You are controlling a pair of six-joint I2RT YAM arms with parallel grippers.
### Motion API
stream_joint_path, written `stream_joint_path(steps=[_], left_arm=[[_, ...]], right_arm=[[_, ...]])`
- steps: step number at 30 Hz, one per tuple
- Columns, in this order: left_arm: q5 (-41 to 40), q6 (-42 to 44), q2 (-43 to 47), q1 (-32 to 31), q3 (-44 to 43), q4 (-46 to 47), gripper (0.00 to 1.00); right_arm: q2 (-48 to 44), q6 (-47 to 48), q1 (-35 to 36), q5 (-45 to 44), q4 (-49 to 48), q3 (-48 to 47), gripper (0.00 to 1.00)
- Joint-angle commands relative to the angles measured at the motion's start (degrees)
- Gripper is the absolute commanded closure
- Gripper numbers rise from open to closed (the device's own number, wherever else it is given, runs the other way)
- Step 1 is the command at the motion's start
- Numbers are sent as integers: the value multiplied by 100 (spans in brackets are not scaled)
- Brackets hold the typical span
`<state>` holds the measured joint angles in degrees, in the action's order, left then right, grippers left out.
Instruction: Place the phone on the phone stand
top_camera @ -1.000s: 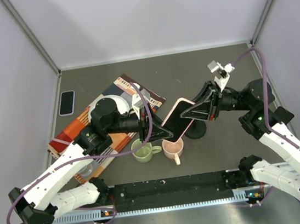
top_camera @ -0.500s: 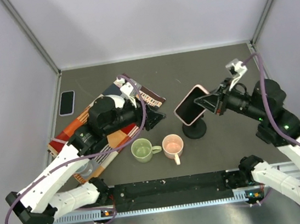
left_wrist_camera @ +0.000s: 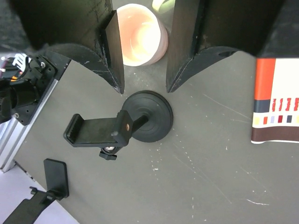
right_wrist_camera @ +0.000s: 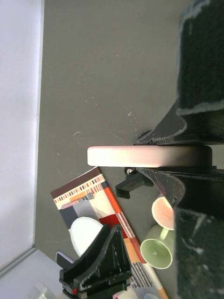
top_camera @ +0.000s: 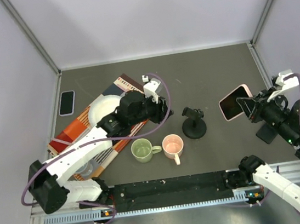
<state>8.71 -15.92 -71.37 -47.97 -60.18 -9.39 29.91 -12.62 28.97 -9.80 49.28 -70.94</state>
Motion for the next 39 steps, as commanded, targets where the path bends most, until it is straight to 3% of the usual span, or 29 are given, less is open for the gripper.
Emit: stream_joint_path(steps=[1, 6, 11, 16, 22, 28, 33, 39], left_arm=[[-2, 326, -385, -160, -151, 745, 55], [228, 564, -860, -178, -266, 868, 65], [605, 608, -1098, -178, -424, 1106, 64], [710, 511, -1221, -178, -529, 1158, 72], [975, 511, -1230, -178, -608, 1141, 64], [992, 494, -1168, -178, -609, 1053, 64], [1010, 485, -1335, -187, -749, 1044, 76], [1115, 450, -1370, -178, -784, 1053, 73]], right_arm=[[-12, 251, 3, 74, -182, -166, 100], [41, 374, 12, 926, -322, -175, 100], [111, 489, 12, 1559, -340, -158, 100], [59, 577, 12, 1447, -357, -69, 100], [50, 656, 12, 1428, -375, -52, 100], [94, 709, 12, 1428, -410, 1, 100], [129, 709, 12, 1464, -506, 36, 100], [129, 717, 12, 1472, -515, 54, 100]])
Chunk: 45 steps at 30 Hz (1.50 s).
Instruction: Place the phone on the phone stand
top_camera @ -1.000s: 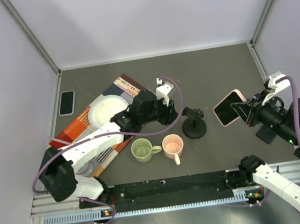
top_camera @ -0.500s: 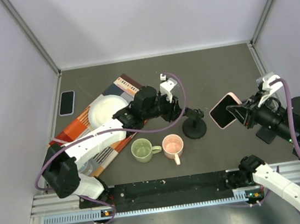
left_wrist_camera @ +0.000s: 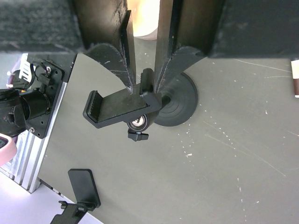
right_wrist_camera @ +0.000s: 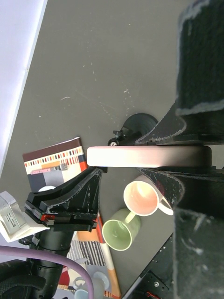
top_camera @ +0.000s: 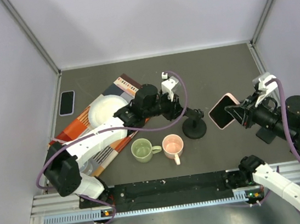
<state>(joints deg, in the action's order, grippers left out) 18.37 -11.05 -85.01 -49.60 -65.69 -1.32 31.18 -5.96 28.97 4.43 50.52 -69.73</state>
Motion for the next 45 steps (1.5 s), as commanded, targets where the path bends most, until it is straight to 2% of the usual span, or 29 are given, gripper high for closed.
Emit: stream_joint_path(steps=[1, 15, 21, 24, 25, 28, 30, 31, 34, 45], left_arm=[[158, -38, -24, -14, -234, 246, 71], [97, -29, -200, -14, -269, 176, 64], [149, -38, -209, -14, -295, 220, 73], [202, -11, -253, -14, -339, 194, 81], [202, 6, -261, -14, -339, 185, 86], [149, 59, -270, -14, -339, 159, 90], [132, 112, -279, -14, -357, 159, 85], [123, 129, -270, -14, -383, 159, 79], [79, 164, -279, -14, -392, -26, 73], [132, 252, -393, -14, -471, -26, 75]], right_arm=[[2, 51, 12, 58, -649, -58, 100], [11, 42, 12, 155, -702, 4, 100], [230, 95, 12, 470, -737, 74, 100], [424, 77, 12, 585, -746, 74, 100], [485, 86, 3, 629, -737, 39, 100], [722, 51, 3, 682, -746, -40, 100], [811, 33, 12, 726, -763, -93, 100], [820, 33, 12, 744, -763, -102, 100], [820, 7, 12, 761, -833, -111, 100], [969, -28, 12, 876, -948, -66, 100]])
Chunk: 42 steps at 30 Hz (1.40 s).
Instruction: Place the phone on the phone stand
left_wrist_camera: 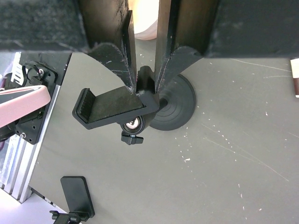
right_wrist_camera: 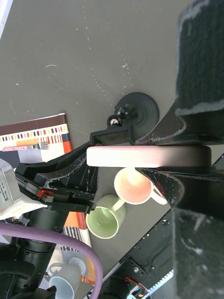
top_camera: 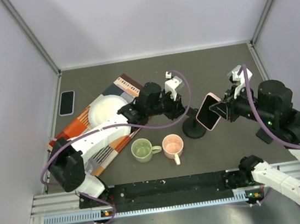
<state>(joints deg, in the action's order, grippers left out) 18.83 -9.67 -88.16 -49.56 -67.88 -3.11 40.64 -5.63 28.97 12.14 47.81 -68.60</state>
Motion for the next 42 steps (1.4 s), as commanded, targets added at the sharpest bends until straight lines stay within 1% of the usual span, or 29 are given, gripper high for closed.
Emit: stream_joint_path(steps=[1, 4, 6, 9, 13, 15, 16, 21, 24, 25, 26, 27, 28, 30, 31, 33, 36, 37, 39, 40, 42], left_arm=[[86, 123, -70, -19, -252, 162, 75], [59, 123, -79, -19, -261, 153, 71], [68, 123, -96, -19, -287, 153, 67], [51, 150, -105, -27, -296, 145, 66], [51, 167, -105, -19, -288, 144, 80], [68, 193, -114, -19, -296, 145, 83], [59, 202, -122, -19, -296, 144, 88], [103, 483, -123, -19, -270, 83, 99], [200, 790, -79, -19, -147, 197, 100], [365, 887, -96, -19, -156, 197, 100], [454, 914, -122, -10, -190, 162, 100], [577, 1228, -140, -10, -208, 127, 100], [743, 1318, -175, 16, -226, 127, 100], [964, 1450, -236, 60, -357, 92, 100], [1261, 1477, -324, 130, -401, 74, 100], [1386, 1582, -412, 183, -594, -4, 100], [1483, 1679, -509, 236, -709, -14, 100], [1483, 1696, -535, 254, -727, 12, 100], [1615, 1697, -588, 245, -823, -22, 100], [1624, 1671, -606, 254, -832, -23, 100], [1607, 1635, -606, 254, -815, 30, 100]], right_arm=[[31, -61, 3, 113, -677, -189, 100], [75, -61, 12, 131, -703, -207, 100], [84, -61, 12, 122, -712, -207, 100], [102, -61, 12, 122, -712, -189, 100], [137, -44, 12, 139, -747, -180, 100], [198, -26, 12, 148, -765, -163, 100], [216, -26, 12, 157, -782, -163, 100], [418, 87, -5, 271, -887, -154, 100], [575, 359, -128, 1252, -1159, -58, 100], [629, 387, -303, 1978, -1282, 82, 100], [699, 387, -435, 2429, -1570, 144, 100], [873, 483, -549, 2894, -1651, 188, 100], [945, 527, -655, 3613, -1757, 267, 100], [1033, 895, -656, 3751, -1959, 408, 100], [1181, 1019, -656, 3778, -1943, 452, 100], [1323, 1430, -665, 3909, -1907, 505, 100], [1560, 1705, -656, 4138, -2117, 654, 100], [1622, 1801, -656, 4382, -2162, 646, 100], [1693, 1742, -656, 4542, -2555, 777, 100], [1693, 1688, -656, 4708, -3106, 987, 100], [1623, 1487, -656, 4780, -3523, 1190, 100]])
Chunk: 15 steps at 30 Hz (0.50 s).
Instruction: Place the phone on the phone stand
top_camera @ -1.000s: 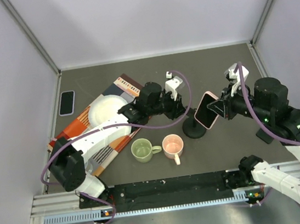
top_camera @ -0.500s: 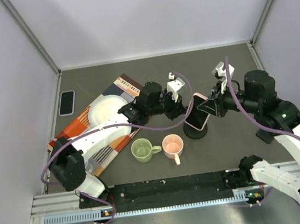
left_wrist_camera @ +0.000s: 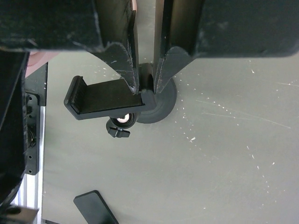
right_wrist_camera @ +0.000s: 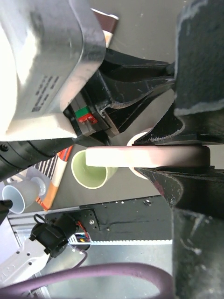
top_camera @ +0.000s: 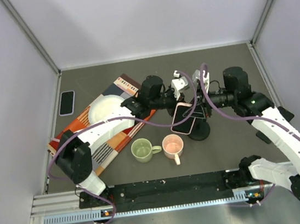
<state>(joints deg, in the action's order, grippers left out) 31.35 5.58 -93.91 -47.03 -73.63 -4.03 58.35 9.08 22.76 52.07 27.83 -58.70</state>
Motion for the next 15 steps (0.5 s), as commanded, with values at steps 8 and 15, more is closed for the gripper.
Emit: stream_joint_path(steps=[8, 15], left_arm=[[459, 74, 162, 9, 76, 298, 100], [644, 127, 215, 79, 120, 315, 100]], right_arm=[[-412, -442, -281, 611, -2950, 1176, 100], [-499, -705, -799, 1023, -4517, 1999, 100]])
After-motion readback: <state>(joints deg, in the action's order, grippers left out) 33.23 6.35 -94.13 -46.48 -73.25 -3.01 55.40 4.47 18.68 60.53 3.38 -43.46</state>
